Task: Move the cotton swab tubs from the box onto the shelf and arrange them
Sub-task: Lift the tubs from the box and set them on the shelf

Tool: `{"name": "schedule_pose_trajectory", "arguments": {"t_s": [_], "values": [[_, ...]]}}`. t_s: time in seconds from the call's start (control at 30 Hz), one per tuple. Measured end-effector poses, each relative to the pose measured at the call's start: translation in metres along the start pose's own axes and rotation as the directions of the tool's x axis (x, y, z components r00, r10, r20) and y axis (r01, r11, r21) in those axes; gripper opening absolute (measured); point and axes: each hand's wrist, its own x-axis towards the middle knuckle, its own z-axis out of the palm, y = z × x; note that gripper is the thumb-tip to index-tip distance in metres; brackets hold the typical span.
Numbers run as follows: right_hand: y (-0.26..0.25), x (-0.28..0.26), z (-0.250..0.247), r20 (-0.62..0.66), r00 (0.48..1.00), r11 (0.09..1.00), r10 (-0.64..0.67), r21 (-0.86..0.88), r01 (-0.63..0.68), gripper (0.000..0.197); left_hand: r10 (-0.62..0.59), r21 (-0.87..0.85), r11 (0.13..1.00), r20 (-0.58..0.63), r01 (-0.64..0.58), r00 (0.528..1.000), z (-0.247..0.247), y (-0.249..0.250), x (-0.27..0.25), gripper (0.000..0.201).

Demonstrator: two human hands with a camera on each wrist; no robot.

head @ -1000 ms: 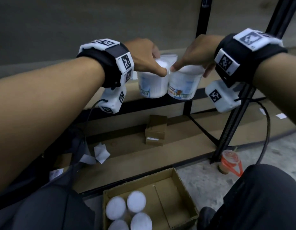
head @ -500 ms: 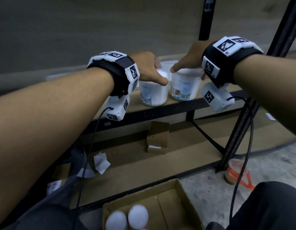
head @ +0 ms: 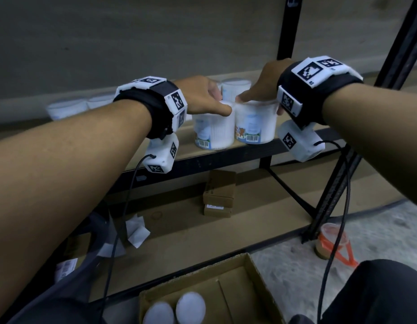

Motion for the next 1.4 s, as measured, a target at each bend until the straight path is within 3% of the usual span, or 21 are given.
{"name": "schedule_pose_trajectory", "arguments": {"t_s": [0.1, 0.2, 0.33, 0.47, 0.57, 0.77, 0.83, 1.4], "values": [[0.004, -0.003, -0.002, 0.027, 0.999, 1.0, -0.028, -0.001, 0.028, 0.061, 0.036, -0.014, 0.999, 0.003, -0.035, 0.999, 0.0, 0.0, -0.004, 0.049], [0.002, -0.014, -0.006, 0.032, 0.996, 0.984, -0.089, -0.155, 0.093, 0.061, 0.056, -0.009, 0.998, -0.014, -0.056, 0.998, 0.0, 0.003, -0.01, 0.054], [0.002, -0.035, -0.012, 0.018, 0.97, 0.937, -0.244, -0.254, 0.241, 0.042, 0.108, 0.065, 0.992, -0.037, -0.106, 0.993, -0.004, 0.009, -0.019, 0.054], [0.001, -0.05, -0.013, 0.017, 0.962, 0.924, -0.272, -0.274, 0.266, 0.037, 0.149, 0.173, 0.974, -0.014, -0.144, 0.989, -0.01, 0.02, -0.027, 0.046], [0.0, -0.049, -0.007, 0.001, 0.962, 0.927, -0.273, -0.266, 0.263, 0.03, 0.183, 0.23, 0.958, -0.025, -0.172, 0.983, -0.011, 0.026, -0.028, 0.037], [0.0, -0.036, 0.004, -0.087, 0.981, 0.984, -0.172, -0.062, 0.167, 0.018, 0.187, 0.256, 0.951, -0.032, -0.173, 0.982, -0.011, 0.026, -0.024, 0.03], [0.001, -0.033, 0.003, -0.105, 0.983, 0.989, -0.15, -0.034, 0.147, 0.022, 0.195, 0.256, 0.95, -0.035, -0.179, 0.98, -0.011, 0.025, -0.023, 0.03], [0.0, -0.032, -0.007, -0.043, 0.986, 0.987, -0.16, -0.034, 0.159, 0.026, 0.211, 0.229, 0.952, -0.019, -0.201, 0.977, -0.017, 0.02, -0.015, 0.032]]}}
